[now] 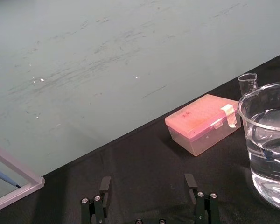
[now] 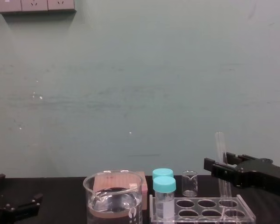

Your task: Hold the test tube with one hand and immerse one end into the beaker, then return it to the test tube rack.

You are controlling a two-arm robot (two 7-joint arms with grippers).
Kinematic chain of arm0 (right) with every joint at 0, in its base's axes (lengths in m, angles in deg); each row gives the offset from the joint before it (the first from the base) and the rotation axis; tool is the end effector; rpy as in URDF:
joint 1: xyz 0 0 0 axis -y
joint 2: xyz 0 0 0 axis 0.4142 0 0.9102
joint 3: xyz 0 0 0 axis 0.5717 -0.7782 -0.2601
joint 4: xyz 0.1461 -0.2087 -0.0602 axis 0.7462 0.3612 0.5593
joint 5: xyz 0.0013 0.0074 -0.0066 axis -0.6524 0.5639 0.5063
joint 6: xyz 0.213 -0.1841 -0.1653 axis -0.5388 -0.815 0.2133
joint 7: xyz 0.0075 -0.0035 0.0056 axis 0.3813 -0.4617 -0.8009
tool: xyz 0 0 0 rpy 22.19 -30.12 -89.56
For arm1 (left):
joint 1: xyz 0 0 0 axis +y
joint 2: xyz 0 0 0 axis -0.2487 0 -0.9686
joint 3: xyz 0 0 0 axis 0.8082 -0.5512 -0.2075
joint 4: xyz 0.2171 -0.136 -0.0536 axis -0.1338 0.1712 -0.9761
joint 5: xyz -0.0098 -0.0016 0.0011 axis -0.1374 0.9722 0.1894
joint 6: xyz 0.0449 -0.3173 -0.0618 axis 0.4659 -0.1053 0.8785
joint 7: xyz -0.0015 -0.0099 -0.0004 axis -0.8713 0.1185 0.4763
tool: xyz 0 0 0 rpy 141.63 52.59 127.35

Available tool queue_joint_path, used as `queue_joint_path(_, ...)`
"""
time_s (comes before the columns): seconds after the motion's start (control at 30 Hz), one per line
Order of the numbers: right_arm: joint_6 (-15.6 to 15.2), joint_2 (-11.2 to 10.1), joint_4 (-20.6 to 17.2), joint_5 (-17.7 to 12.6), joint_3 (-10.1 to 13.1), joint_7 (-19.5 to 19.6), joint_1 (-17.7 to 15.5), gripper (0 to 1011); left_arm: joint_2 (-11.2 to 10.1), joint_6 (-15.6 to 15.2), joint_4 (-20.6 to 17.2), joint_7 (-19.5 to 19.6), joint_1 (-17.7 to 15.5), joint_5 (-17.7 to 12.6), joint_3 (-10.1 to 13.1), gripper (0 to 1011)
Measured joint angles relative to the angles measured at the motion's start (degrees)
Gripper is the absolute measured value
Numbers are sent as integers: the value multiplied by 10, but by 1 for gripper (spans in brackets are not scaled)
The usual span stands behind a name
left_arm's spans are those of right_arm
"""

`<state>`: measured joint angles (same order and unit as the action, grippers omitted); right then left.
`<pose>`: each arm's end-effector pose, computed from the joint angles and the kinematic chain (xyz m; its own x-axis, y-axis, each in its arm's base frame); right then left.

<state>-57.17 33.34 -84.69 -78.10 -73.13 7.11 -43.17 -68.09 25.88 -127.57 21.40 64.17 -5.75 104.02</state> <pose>0.4341 -0.0326 -0.2753 0.6046 -0.7965 0.0118 0.7958 0.6045 0.0359 0.3700 0.0617 -0.2826 0.2924 0.8803 0.3736 -0.9552 0.2874 0.0702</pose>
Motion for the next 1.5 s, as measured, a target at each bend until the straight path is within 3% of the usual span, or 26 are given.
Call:
queue_joint_path(0.27,7,-1,-14,-6,7,-2,-6,894,0,0,0,0,0,0,0,1000)
queue_joint_path(0.43,25,-9,-62,-16,28,8,-23,1002,0,0,0,0,0,0,0,1000)
queue_joint_path(0.53,35,-14,-87,-18,42,21,-34,1000,0,0,0,0,0,0,0,1000)
queue_joint_path(0.7,43,-25,-121,1,81,80,-67,1000,0,0,0,0,0,0,0,1000)
queue_joint_path(0.83,24,-22,-123,30,104,143,-94,1000,0,0,0,0,0,0,0,1000)
queue_joint_path(0.97,-5,-12,-107,45,110,175,-106,1000,0,0,0,0,0,0,0,1000)
queue_joint_path(1.23,-43,4,-74,62,106,181,-107,1000,0,0,0,0,0,0,0,1000)
queue_joint_path(1.5,-44,4,-73,63,106,182,-106,1000,0,0,0,0,0,0,0,1000)
